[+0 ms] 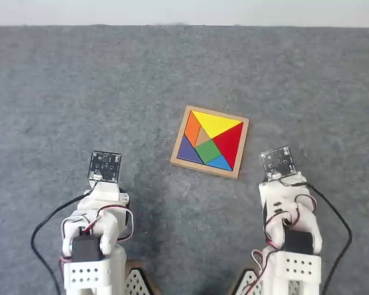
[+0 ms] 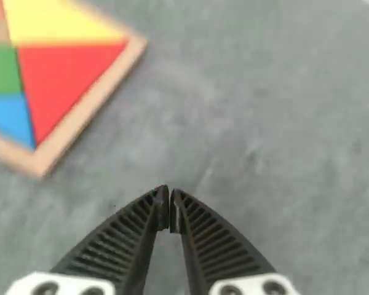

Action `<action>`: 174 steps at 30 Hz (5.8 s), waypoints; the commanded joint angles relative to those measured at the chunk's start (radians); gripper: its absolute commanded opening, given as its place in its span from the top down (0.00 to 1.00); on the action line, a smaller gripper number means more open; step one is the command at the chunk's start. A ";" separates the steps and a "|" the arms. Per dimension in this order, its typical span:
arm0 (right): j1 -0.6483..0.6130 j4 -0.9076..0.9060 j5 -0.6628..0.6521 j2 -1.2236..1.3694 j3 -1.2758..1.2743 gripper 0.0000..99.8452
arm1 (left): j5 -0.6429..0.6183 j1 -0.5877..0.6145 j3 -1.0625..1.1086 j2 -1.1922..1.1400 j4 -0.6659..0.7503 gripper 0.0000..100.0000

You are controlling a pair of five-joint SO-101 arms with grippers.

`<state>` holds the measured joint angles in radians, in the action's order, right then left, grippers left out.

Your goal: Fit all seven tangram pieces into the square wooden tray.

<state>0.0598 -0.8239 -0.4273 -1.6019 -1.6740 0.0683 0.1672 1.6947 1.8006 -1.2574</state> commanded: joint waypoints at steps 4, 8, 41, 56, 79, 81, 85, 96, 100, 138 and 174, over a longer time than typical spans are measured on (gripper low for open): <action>0.016 -0.329 0.002 -0.096 -0.017 0.99 | 0.002 -0.005 -0.010 0.017 -0.003 0.98; 0.015 -0.360 0.002 -0.125 -0.015 0.99 | 0.002 -0.005 -0.010 0.017 -0.003 0.98; 0.008 -0.415 0.003 -0.136 -0.014 0.99 | 0.002 -0.005 -0.010 0.017 -0.003 0.98; 0.008 -0.415 0.003 -0.136 -0.014 0.99 | 0.002 -0.005 -0.010 0.017 -0.003 0.98; 0.008 -0.415 0.003 -0.136 -0.014 0.99 | 0.002 -0.005 -0.010 0.017 -0.003 0.98; 0.008 -0.415 0.003 -0.136 -0.014 0.99 | 0.002 -0.005 -0.010 0.017 -0.003 0.98; 0.008 -0.415 0.003 -0.136 -0.014 0.99 | 0.002 -0.005 -0.010 0.017 -0.003 0.98; 0.008 -0.415 0.003 -0.136 -0.014 0.99 | 0.002 -0.005 -0.010 0.017 -0.003 0.98; 0.008 -0.415 0.003 -0.136 -0.014 0.99 | 0.002 -0.005 -0.010 0.017 -0.003 0.98; 0.008 -0.415 0.003 -0.136 -0.014 0.99 | 0.002 -0.005 -0.010 0.017 -0.003 0.98; 0.008 -0.415 0.003 -0.136 -0.014 0.99 | 0.002 -0.005 -0.010 0.017 -0.003 0.98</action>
<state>0.0583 -1.2321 -0.4273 -1.7215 -1.6724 0.0683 0.1672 1.6947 1.8006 -1.2574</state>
